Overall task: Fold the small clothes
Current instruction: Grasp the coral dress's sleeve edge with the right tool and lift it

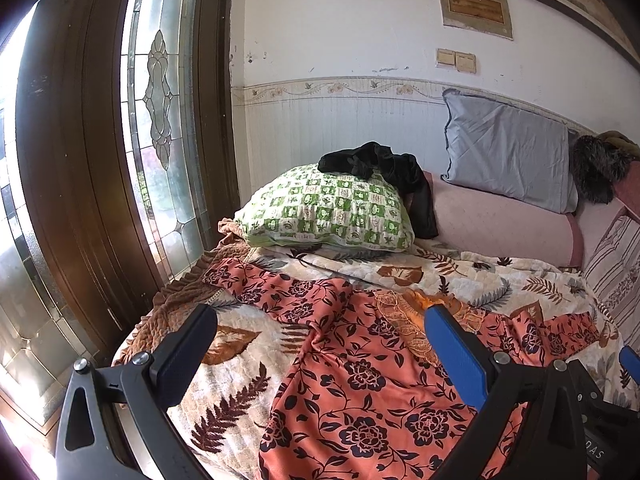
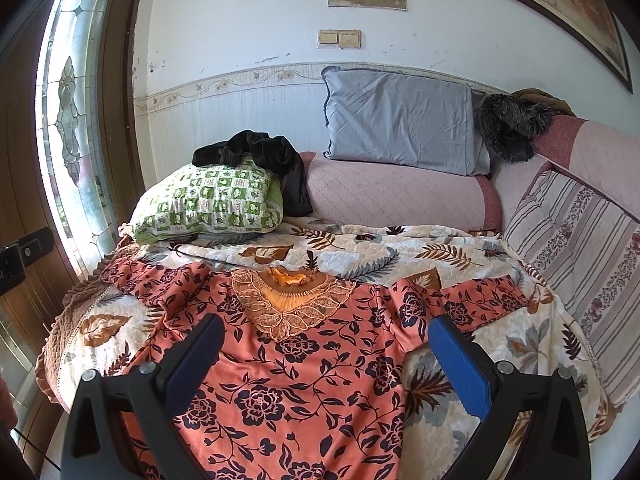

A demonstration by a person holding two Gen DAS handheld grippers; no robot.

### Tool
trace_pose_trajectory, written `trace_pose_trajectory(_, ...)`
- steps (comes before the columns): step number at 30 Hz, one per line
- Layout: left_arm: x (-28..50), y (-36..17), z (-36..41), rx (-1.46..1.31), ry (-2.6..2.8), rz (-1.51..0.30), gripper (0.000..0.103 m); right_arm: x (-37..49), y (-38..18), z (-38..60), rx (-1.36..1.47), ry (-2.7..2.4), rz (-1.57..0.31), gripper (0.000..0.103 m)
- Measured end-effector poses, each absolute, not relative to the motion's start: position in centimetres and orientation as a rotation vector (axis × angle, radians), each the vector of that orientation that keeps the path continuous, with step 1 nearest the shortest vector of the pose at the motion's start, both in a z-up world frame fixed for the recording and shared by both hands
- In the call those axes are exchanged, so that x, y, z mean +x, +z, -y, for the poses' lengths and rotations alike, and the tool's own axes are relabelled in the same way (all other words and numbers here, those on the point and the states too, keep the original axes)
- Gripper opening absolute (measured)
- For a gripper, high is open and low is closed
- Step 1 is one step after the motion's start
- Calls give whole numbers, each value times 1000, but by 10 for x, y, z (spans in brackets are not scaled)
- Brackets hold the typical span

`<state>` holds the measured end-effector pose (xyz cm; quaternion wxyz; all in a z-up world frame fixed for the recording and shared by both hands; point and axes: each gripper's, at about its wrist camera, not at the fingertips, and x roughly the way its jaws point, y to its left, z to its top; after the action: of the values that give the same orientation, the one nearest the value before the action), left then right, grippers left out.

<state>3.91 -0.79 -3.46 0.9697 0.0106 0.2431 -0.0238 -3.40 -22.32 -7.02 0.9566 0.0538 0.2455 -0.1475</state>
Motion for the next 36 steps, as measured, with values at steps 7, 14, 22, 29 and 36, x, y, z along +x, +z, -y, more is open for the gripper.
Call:
trace_pose_trajectory(7, 74, -59, 31, 44, -65, -532, 103, -5, -92, 249, 141, -316, -541, 103)
trace_pose_trajectory(14, 156, -138, 82, 12, -158, -678, 103, 38, -151, 351, 330, -227, -562, 103)
trace_pose_trajectory(22, 220, -236, 143, 23, -195, -817, 103, 77, -255, 539, 595, -374, -703, 101)
trace_pose_trajectory(29, 240, -264, 156, 107, -213, -798, 103, 63, -309, 689, 1019, -523, -538, 70)
trace_pose_trajectory(36, 250, -272, 166, 129, -209, -772, 103, 57, -346, 767, 1204, -654, -469, 55)
